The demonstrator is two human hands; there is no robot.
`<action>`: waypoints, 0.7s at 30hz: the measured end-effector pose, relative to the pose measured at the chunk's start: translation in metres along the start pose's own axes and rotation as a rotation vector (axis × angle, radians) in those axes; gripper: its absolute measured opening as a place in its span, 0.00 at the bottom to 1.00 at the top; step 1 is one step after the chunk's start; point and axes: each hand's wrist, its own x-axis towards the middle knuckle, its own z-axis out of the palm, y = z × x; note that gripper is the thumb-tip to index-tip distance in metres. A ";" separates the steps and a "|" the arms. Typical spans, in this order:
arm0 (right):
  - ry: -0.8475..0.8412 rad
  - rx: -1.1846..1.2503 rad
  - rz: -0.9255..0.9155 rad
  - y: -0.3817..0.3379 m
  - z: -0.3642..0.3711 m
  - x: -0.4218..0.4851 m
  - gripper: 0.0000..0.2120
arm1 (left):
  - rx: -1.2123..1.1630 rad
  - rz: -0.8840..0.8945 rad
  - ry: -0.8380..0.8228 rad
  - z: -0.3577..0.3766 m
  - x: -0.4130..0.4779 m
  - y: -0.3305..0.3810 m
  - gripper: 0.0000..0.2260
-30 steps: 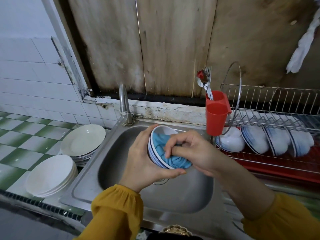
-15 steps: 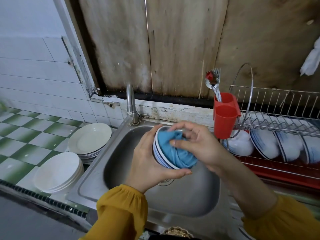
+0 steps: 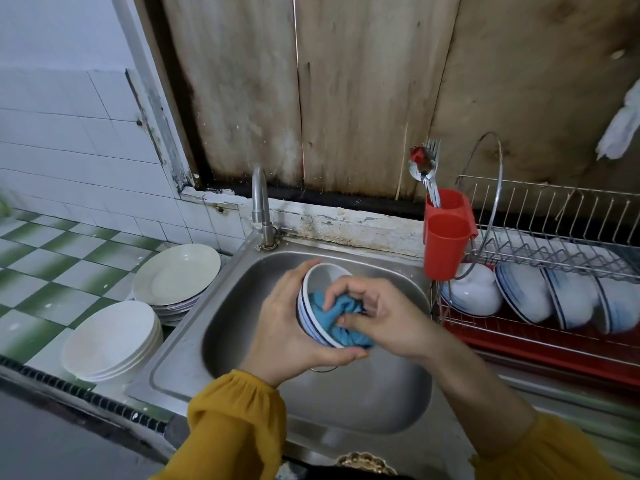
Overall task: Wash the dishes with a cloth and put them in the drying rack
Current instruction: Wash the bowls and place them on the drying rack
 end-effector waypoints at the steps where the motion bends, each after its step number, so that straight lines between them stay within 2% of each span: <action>1: -0.103 0.002 0.006 -0.002 -0.008 -0.002 0.19 | 0.021 0.011 -0.016 -0.001 -0.002 -0.001 0.47; 2: -0.132 -0.028 0.018 -0.004 -0.014 -0.002 0.20 | 0.029 0.010 -0.029 -0.001 -0.004 0.000 0.47; 3: -0.070 -0.065 0.023 -0.003 -0.018 0.000 0.20 | 0.019 -0.006 -0.027 0.001 -0.006 0.002 0.46; 5: 0.239 -0.081 0.045 0.002 -0.019 0.006 0.19 | -0.005 -0.037 -0.006 0.005 -0.007 0.010 0.45; 6: 0.391 -0.013 0.068 0.003 -0.013 0.009 0.17 | -0.008 -0.044 -0.003 0.008 -0.006 0.014 0.44; 7: 0.470 0.064 0.075 0.006 -0.007 0.010 0.17 | -0.012 -0.049 -0.003 0.010 -0.006 0.017 0.44; 8: 0.455 0.109 0.051 0.005 -0.002 0.009 0.17 | -0.015 -0.056 0.001 0.010 -0.005 0.018 0.45; 9: 0.355 0.101 0.008 0.006 0.001 0.007 0.18 | -0.012 -0.063 0.002 0.009 -0.006 0.018 0.47; 11: 0.031 0.052 -0.071 0.002 -0.003 -0.003 0.20 | 0.005 -0.057 -0.019 0.003 -0.008 0.018 0.49; 13: -0.204 -0.098 -0.083 -0.008 -0.017 -0.008 0.21 | 0.023 -0.025 -0.045 -0.001 -0.011 0.016 0.49; 14: -0.261 -0.241 -0.090 -0.012 -0.025 -0.009 0.21 | 0.008 -0.026 -0.041 0.000 -0.014 0.016 0.48; 16: -0.247 -0.627 -0.204 -0.016 -0.035 -0.009 0.18 | -0.077 -0.067 -0.014 0.002 -0.019 0.023 0.45; 18: -0.115 -0.931 -0.433 -0.014 -0.035 -0.009 0.15 | -0.130 -0.081 0.001 0.004 -0.021 0.031 0.42; 19: -0.068 -0.971 -0.481 -0.012 -0.033 -0.011 0.15 | -0.144 -0.076 0.006 0.005 -0.021 0.033 0.41; 21: -0.049 -0.891 -0.457 -0.010 -0.026 -0.013 0.14 | -0.169 -0.059 0.034 0.003 -0.020 0.036 0.40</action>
